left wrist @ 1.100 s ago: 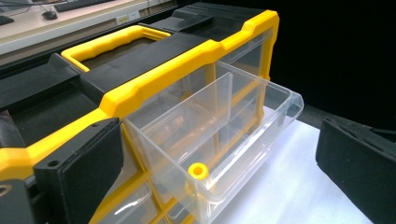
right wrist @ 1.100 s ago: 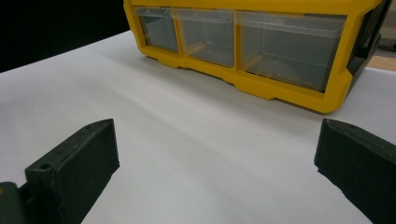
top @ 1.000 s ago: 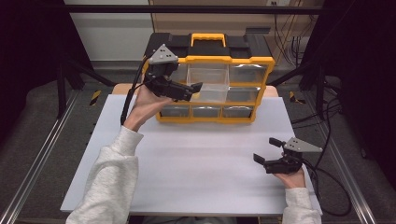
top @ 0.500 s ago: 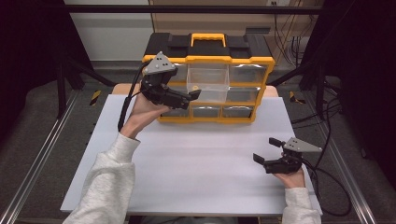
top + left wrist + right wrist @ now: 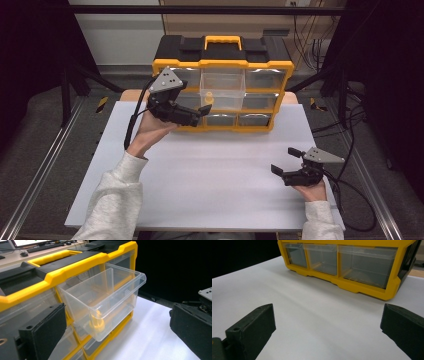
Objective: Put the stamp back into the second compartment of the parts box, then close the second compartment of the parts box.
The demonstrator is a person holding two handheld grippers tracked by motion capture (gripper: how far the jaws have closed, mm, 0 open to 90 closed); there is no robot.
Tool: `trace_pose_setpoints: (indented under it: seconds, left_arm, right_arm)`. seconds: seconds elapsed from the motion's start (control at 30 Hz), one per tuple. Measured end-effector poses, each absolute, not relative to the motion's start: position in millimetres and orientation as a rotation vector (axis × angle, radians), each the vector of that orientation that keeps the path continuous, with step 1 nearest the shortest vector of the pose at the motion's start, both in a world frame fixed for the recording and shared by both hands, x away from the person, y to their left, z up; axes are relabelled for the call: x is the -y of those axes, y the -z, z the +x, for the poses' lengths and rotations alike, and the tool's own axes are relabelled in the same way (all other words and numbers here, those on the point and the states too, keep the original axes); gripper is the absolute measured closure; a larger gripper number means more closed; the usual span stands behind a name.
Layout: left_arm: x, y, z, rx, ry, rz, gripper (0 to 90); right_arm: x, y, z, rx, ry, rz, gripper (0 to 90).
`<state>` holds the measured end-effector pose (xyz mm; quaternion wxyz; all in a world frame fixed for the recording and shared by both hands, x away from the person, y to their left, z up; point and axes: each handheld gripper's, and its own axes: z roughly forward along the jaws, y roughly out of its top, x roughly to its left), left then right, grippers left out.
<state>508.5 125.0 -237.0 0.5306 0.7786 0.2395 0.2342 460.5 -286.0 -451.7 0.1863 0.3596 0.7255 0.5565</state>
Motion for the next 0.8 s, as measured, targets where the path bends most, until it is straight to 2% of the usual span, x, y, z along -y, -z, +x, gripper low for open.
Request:
trace_pose_setpoints:
  seconds: [0.33,0.53,0.8]
  left_arm:
    - [-129,253,504,-0.595,-0.548,1.855,1.9]
    - [-135,257,501,-0.628,-0.534,1.848,8.1]
    - [-135,264,500,-0.637,-0.507,1.848,20.8]
  right_arm:
    - [286,452,461,-2.043,-1.567,1.015,0.3]
    - [286,452,461,-2.042,-1.569,1.009,0.3]
    - [286,452,461,-2.052,-1.560,1.011,0.3]
